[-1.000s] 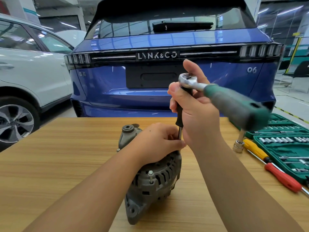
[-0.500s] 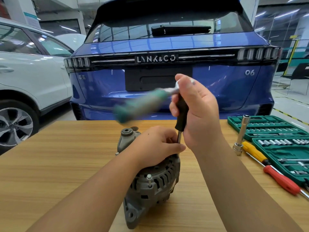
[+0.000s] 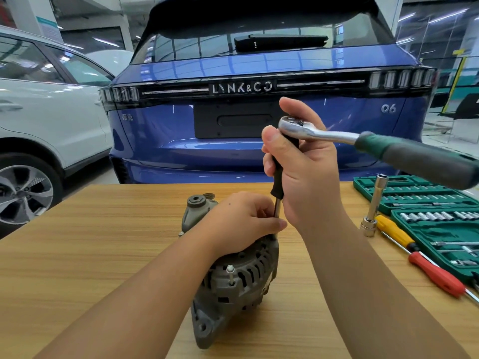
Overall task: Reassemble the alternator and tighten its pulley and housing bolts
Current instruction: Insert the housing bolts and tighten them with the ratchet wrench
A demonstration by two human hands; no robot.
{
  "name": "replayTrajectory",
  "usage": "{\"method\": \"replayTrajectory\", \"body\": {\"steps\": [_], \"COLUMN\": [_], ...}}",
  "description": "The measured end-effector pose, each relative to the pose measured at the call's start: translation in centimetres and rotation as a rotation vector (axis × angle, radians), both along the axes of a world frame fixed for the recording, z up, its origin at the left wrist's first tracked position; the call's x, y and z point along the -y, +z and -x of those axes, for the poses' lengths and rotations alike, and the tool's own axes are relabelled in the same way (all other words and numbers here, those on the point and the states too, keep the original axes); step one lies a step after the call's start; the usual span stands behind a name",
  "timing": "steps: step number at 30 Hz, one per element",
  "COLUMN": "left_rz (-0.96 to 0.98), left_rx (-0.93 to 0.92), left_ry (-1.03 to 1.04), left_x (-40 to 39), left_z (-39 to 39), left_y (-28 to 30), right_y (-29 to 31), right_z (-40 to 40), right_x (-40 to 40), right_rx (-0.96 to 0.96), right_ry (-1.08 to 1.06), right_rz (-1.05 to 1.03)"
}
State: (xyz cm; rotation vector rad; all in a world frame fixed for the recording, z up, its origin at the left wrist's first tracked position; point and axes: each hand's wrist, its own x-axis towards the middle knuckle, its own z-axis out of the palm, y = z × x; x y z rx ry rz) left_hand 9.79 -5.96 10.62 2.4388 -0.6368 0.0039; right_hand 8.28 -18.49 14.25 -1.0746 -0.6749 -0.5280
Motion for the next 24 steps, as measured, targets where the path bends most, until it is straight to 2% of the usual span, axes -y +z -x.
{"method": "replayTrajectory", "body": {"steps": [9, 12, 18, 24], "left_rz": [0.059, 0.018, 0.034, 0.015], "left_rx": [-0.025, -0.037, -0.024, -0.016], "left_ry": [0.01, 0.011, 0.041, 0.0], "left_x": [-0.1, -0.1, -0.3, -0.1], "left_z": [0.2, 0.2, -0.2, -0.2], "left_y": [0.0, -0.1, -0.5, -0.2], "right_y": [-0.2, -0.4, -0.3, 0.6], "right_z": [0.0, 0.1, 0.1, 0.7], "right_x": [-0.4, -0.4, 0.3, 0.0], "right_rx": [0.097, 0.127, -0.029, -0.183], "right_ry": [-0.109, -0.11, 0.155, -0.095], "right_rz": [-0.017, 0.051, -0.021, 0.014]}}
